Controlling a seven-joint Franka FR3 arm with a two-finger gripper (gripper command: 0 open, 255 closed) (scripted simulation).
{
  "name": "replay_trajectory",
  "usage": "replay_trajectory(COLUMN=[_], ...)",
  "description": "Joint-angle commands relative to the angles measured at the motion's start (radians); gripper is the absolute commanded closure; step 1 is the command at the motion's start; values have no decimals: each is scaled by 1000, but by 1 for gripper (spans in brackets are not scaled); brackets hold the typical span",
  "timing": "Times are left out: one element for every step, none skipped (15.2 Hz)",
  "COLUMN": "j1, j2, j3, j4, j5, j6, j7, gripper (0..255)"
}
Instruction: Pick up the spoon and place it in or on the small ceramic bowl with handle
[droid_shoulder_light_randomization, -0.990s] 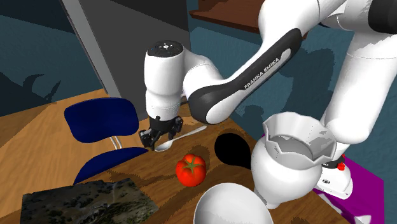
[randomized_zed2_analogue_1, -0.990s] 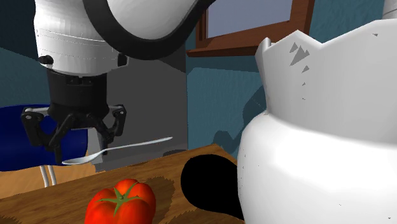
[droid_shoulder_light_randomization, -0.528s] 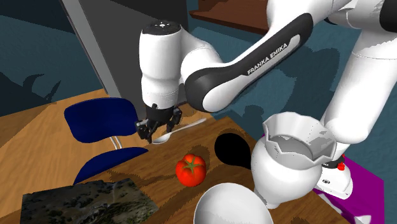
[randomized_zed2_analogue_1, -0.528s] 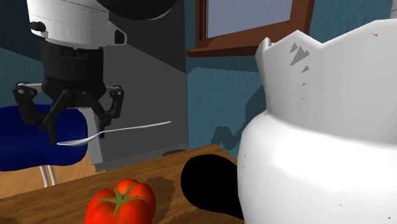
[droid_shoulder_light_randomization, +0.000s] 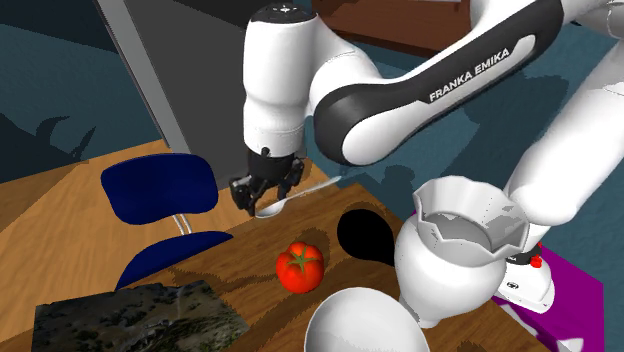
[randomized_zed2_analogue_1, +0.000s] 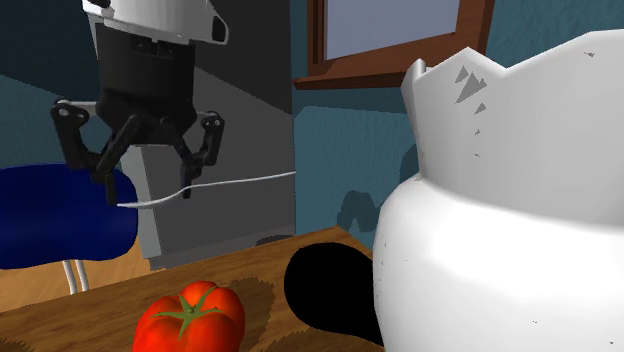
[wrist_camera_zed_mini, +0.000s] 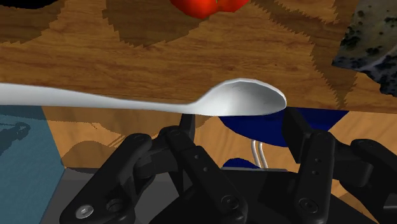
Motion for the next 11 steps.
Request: replay_trajectory(j1=[16, 35, 57, 79, 104, 128, 151, 174, 197, 220, 231], j2=[-118, -170, -220, -269, -315, -361, -407, -452, -496, -541, -561], j3=[-31, -54, -78, -100, -124, -146, -167, -187, -206, -224, -233], j4=[-85, -125, -163, -200, -236, -271, -305, -337, -369, -400, -414], j5=[113, 156, 195, 229, 257, 283, 306, 326, 344, 359, 364], j6=[5, 4, -1, -7, -15, -24, -36, -49, -63, -79, -86], j7=[-72, -101, -126, -149, -168, -185, -200, -213, -224, -233, -237], gripper=[255, 255, 255, 255, 255, 255, 255, 255, 255, 255, 255])
